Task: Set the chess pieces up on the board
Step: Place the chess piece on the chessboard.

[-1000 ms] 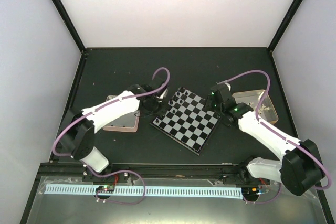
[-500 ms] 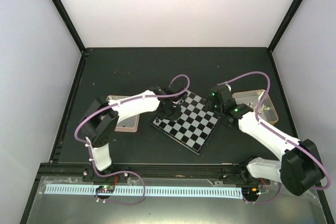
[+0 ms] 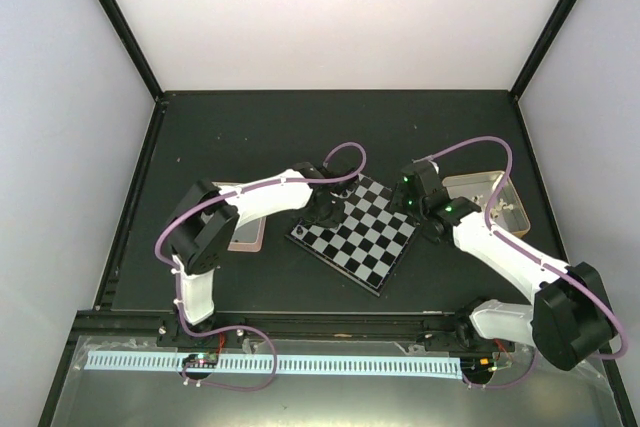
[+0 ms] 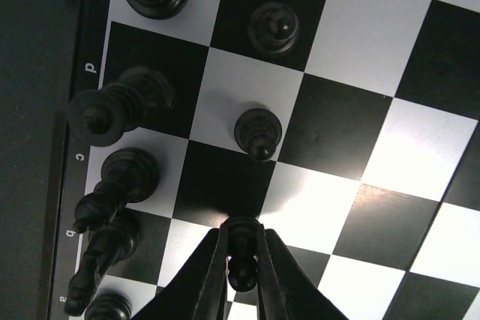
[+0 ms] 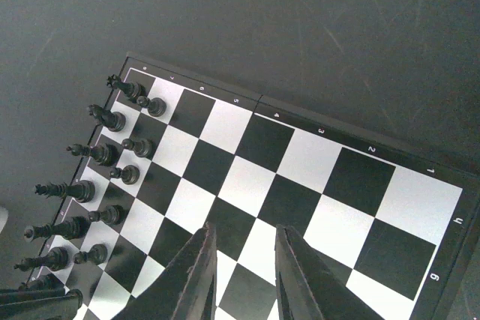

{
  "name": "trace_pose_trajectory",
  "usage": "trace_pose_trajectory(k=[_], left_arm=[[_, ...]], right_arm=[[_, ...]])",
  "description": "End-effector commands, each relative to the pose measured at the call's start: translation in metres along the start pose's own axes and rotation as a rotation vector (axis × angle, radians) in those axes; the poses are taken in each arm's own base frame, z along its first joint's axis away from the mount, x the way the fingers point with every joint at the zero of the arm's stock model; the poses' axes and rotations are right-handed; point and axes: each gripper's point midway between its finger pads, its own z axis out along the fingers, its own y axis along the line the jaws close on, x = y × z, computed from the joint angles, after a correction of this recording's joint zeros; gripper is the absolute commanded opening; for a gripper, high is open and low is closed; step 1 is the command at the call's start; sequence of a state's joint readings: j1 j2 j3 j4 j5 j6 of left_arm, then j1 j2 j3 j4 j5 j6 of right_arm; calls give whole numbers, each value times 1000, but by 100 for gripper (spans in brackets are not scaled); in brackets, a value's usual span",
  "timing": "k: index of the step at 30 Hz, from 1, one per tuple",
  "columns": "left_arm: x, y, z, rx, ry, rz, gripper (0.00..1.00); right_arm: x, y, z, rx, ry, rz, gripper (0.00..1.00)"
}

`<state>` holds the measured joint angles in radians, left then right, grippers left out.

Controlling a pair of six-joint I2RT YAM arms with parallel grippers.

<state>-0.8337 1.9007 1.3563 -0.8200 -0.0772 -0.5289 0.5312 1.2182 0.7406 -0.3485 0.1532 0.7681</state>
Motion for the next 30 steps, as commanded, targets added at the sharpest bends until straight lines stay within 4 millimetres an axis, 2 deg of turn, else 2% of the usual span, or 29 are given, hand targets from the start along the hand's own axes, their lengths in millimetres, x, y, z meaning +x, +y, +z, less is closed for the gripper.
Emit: trace_pose_trajectory(k=[1,15,20,25,30], left_arm=[[-8,0,-1,-24,-12,3,12],[-14,7,6,-58,-13,-9,11],[-13,7,6,-47,-5,-2,18],[-17,5,-9,-18,-23,5,27],[-29,15,-44,-14,-93,-3,33]], right_arm=[[-3,0,2,-6,-13,19,23],[-5,1,-1,-9,-16,17,23],[-5,2,-1,-13,-13,17,23],[-7,5,-3,-24,-15,21,23],[-12,8,-9,-40,-29,23,24]])
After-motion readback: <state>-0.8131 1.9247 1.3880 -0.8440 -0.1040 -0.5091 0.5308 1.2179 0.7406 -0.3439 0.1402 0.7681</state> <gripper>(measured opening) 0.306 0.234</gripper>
